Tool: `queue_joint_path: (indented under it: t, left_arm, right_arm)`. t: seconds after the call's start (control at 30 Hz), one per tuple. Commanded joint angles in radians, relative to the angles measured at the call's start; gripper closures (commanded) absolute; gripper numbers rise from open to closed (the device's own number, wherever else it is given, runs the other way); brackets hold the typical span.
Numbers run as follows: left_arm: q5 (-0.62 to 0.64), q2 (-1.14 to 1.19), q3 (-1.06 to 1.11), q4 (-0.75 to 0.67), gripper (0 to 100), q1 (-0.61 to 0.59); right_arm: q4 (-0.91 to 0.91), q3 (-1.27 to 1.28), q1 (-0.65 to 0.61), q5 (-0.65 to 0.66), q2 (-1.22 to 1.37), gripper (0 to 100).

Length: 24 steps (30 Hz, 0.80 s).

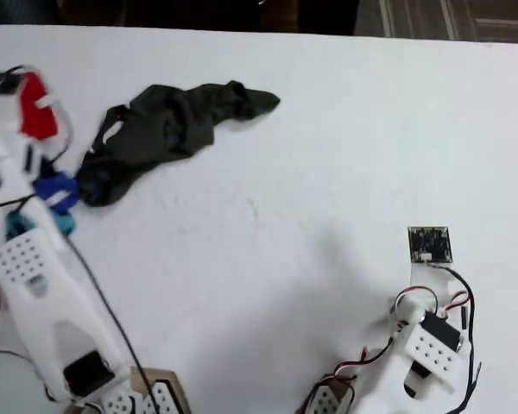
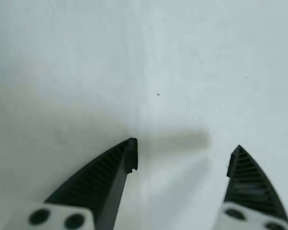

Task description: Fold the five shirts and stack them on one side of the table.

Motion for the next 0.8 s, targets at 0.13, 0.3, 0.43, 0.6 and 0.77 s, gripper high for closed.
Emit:
queue_joint_path:
  t: [0.13, 0.3, 0.43, 0.6, 0.77]
  left_arm:
    - [-0.124, -0.006, 0.001, -0.098, 76, -0.258]
    - [-0.121, -0.026, -0.010, -0.075, 76, -0.310]
    - [-0.117, -0.068, -0.113, 0.104, 76, -0.279]
    - [-0.071, -0.137, -0.213, 0.133, 75, -0.206]
    - [-0.040, -0.239, -0.214, 0.133, 75, -0.094]
  right_arm:
    - [-0.018, -0.003, -0.004, -0.005, -0.024, 69.7]
    - [-0.016, -0.003, -0.004, -0.005, -0.024, 69.7]
    - [-0.016, -0.003, -0.004, -0.005, -0.024, 69.7]
    - [-0.016, -0.003, -0.002, -0.005, -0.024, 69.7]
    - [-0.016, -0.003, -0.002, -0.005, -0.024, 69.7]
